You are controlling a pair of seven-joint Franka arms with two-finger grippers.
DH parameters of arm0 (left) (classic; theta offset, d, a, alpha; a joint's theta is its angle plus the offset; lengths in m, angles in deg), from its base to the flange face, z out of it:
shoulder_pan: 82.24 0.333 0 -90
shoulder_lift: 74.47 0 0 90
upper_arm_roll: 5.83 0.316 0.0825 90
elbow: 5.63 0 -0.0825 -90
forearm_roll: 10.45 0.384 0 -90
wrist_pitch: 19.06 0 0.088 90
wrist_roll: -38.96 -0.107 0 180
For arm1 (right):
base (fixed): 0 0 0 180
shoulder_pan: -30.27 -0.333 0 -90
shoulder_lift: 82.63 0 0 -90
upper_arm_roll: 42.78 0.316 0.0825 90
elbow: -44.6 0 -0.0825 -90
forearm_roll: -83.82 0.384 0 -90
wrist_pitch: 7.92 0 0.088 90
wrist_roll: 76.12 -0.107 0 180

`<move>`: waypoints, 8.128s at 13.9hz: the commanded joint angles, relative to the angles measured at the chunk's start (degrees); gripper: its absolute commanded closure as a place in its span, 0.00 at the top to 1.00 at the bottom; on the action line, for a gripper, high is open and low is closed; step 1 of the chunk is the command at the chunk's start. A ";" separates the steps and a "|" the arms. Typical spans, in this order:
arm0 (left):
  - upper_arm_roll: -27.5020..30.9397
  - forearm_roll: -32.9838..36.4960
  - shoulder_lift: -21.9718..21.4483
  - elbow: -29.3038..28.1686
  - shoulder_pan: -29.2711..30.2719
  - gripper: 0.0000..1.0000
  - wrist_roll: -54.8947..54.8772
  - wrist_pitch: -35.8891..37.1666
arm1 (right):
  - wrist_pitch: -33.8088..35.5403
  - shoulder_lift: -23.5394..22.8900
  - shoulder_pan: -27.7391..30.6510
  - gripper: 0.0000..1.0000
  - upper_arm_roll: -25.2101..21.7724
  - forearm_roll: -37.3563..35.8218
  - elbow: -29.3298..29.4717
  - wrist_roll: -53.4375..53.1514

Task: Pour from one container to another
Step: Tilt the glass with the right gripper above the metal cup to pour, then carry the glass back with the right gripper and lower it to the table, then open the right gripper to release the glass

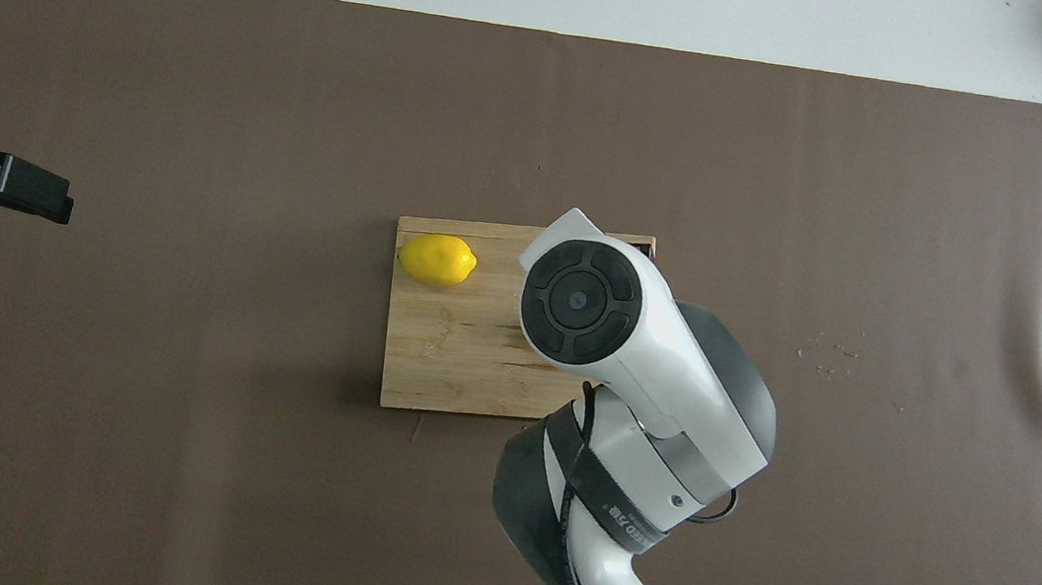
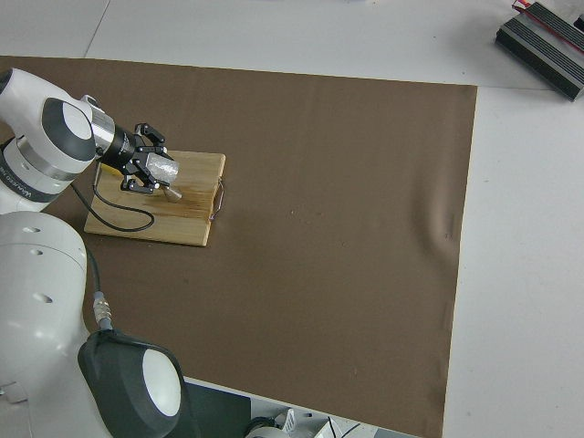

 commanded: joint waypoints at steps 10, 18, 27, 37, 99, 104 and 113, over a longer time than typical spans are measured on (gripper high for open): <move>-0.38 0.69 -0.57 -0.74 0.50 1.00 -0.44 -0.02 | 6.54 -8.27 -6.45 0.00 -0.10 -14.15 7.30 -5.03; -0.38 0.69 -0.57 -0.74 0.50 1.00 -0.44 -0.02 | 7.77 -8.10 -7.16 0.00 -0.10 -18.38 5.63 -5.21; -0.38 0.69 -0.57 -0.65 0.50 1.00 -0.44 -0.02 | 9.09 -7.66 -8.30 0.00 0.07 -22.77 4.75 -5.48; -0.38 0.69 -0.57 -0.65 0.50 1.00 -0.44 -0.02 | 9.35 -7.13 -8.30 0.00 0.16 -24.01 3.78 -6.35; -0.38 0.69 -0.57 -0.65 0.50 1.00 -0.44 -0.02 | -23.80 4.37 38.72 1.00 0.07 38.57 -24.88 56.16; -0.38 0.69 -0.57 -0.74 0.50 1.00 -0.44 -0.02 | -18.09 6.40 38.55 1.00 -0.02 33.91 -18.48 44.82; -0.38 0.69 -0.57 -0.74 0.50 1.00 -0.44 -0.02 | -4.97 9.99 33.98 1.00 1.04 19.84 -1.85 8.27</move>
